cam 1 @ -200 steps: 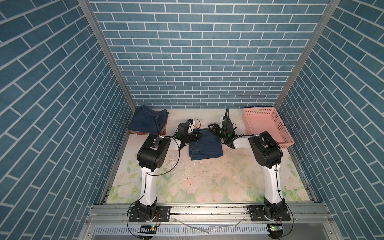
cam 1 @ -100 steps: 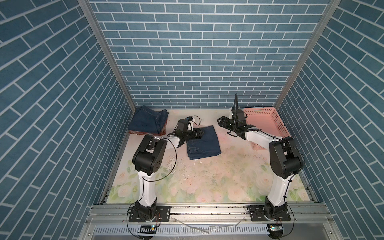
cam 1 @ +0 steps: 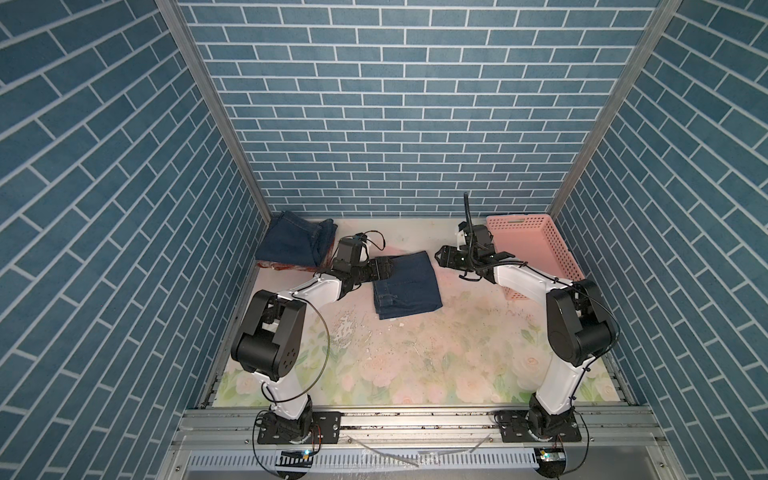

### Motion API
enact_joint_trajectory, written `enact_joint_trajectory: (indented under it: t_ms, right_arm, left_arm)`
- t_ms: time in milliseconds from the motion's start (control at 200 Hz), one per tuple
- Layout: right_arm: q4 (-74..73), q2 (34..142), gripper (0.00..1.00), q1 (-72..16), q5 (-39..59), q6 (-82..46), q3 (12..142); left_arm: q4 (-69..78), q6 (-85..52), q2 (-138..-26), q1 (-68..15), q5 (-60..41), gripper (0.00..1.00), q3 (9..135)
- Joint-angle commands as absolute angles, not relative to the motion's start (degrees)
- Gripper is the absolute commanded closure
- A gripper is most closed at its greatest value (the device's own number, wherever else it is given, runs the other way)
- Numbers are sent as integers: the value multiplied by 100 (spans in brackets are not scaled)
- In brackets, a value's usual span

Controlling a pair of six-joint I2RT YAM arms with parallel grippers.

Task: Fold and stack the skirts

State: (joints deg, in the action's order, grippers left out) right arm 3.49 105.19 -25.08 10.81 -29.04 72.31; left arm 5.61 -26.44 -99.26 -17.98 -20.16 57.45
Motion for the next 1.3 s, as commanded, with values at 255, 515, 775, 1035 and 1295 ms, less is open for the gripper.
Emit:
enact_joint_trajectory:
  t_ms: [255, 515, 775, 1035, 1295]
  right_arm:
    - [234, 11074, 31, -2570, 1427, -2819, 7224]
    - [53, 11503, 34, -2733, 1387, -2892, 7400]
    - [18, 12005, 38, -2777, 1430, -2835, 7720]
    - [-202, 12206, 44, -2777, 1629, -2871, 7751]
    - [-408, 12188, 46, -2777, 1730, -2993, 7682]
  left_arm:
    - [593, -2156, -10427, -1529, -2400, 0, 5477]
    - [580, -2090, -11010, -1521, -2259, 0, 5810]
    - [277, -1918, -11416, -1521, -2298, 2, 6165]
    - [-39, -1800, -11808, -1546, -2798, 10, 6437]
    - [363, -1940, -12047, -1573, -3262, 14, 6416]
